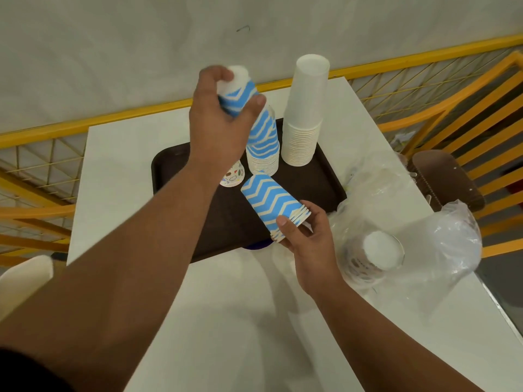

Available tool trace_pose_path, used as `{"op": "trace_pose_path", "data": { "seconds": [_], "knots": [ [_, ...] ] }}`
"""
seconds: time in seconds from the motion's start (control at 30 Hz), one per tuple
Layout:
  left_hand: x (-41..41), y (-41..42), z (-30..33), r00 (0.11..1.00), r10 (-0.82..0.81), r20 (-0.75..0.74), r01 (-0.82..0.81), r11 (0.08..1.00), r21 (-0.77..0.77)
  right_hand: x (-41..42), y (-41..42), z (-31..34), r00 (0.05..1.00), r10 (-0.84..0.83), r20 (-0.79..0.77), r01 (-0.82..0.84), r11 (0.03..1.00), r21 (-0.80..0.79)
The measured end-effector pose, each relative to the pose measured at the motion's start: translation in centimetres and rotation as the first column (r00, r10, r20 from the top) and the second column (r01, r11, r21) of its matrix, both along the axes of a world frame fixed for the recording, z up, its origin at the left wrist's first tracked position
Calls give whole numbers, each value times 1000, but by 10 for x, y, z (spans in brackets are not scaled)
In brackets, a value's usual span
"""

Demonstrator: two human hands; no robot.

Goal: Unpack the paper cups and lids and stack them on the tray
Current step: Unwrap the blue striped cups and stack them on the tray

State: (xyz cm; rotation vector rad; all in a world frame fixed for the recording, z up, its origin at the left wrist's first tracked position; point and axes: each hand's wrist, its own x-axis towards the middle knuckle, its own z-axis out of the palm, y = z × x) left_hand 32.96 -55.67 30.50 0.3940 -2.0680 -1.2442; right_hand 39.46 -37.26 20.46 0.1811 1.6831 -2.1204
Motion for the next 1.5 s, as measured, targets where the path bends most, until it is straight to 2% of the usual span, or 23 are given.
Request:
{"op": "trace_pose_path", "data": {
  "seconds": [0.17,0.3,0.4,0.5,0.57,0.63,0.73,0.77,0.83,0.87,0.9,1.07,1.17,1.3,1.4,1.5],
  "knots": [
    [-44,-4,-2,993,-78,87,95,970,-225,2,2,-2,1000,0,19,0,1000,2],
    [-55,-6,-31,949,-72,306,172,934,-314,3,5,-3,1000,-3,19,3,1000,-2],
    [-51,-6,-48,888,-64,455,211,936,-282,3,7,-3,1000,-7,13,7,1000,13],
    [-40,-3,-41,900,-48,432,173,952,-253,1,6,1,1000,-5,15,5,1000,-1],
    [-25,2,-30,928,3,372,90,969,-231,-1,6,5,1000,-16,18,17,999,-37],
    [-1,10,-26,948,62,313,-34,995,-93,-3,3,9,999,-29,25,31,997,-77],
    [35,27,-37,935,32,353,-132,956,262,-5,-1,12,999,-28,19,30,994,-110],
    [45,33,-42,934,-42,355,-122,896,427,-5,-2,13,1000,-23,16,25,993,-119],
    [59,44,-46,941,-180,285,-79,705,705,-5,-4,15,1000,-10,-4,10,992,-128],
    [63,48,-48,945,-200,258,-72,644,762,-5,-5,15,1000,-1,-17,-1,993,-120],
    [65,50,-49,947,-190,258,-83,632,771,-4,-5,15,1000,9,-28,-12,994,-106],
    [65,53,-53,950,-95,298,-172,640,749,-2,-5,9,994,33,-106,-30,999,22],
    [57,47,-47,961,-29,274,-167,732,661,-4,-4,10,995,12,-100,-11,1000,18],
    [33,28,-15,987,105,124,-146,909,391,-9,-5,15,997,-35,-62,35,999,-15],
    [7,17,6,999,49,18,-52,983,177,-13,-6,19,998,-53,-41,52,998,-29],
    [-25,10,11,999,-35,33,36,999,-32,-16,-8,22,997,-59,-42,57,998,-35]
  ]
}}
